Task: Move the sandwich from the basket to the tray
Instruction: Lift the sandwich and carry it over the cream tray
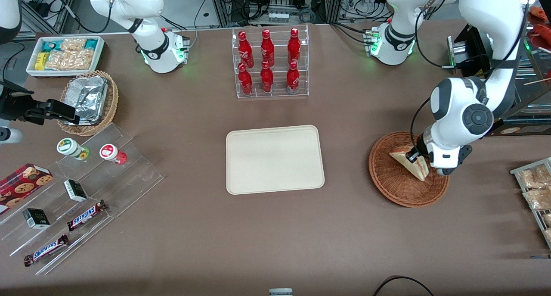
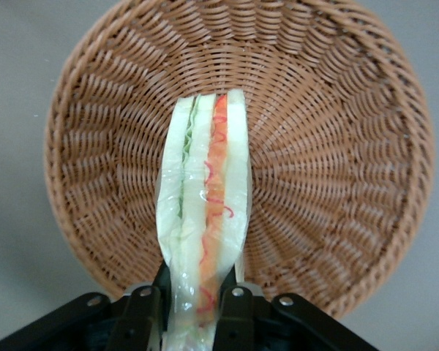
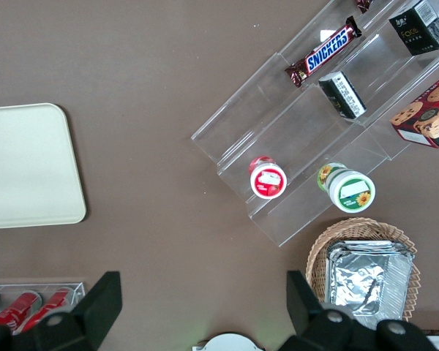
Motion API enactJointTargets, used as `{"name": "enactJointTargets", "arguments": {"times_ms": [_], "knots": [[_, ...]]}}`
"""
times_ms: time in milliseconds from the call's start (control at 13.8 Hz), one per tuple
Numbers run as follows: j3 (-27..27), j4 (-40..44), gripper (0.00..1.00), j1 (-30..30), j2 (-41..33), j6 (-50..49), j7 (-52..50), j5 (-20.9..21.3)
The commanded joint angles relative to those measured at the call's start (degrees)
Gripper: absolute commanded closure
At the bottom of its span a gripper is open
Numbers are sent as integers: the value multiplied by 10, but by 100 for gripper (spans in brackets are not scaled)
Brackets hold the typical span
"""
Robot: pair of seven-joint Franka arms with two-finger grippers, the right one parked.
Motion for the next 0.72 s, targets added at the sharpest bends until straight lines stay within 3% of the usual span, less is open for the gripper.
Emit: {"name": "enactJointTargets", "arguments": {"times_ms": [0, 290, 652], "knots": [[-2, 74, 100, -15, -2, -81, 36, 2], [-25, 130, 100, -37, 25, -101, 69, 1], [-36, 193, 100, -142, 87, -101, 70, 1]]}}
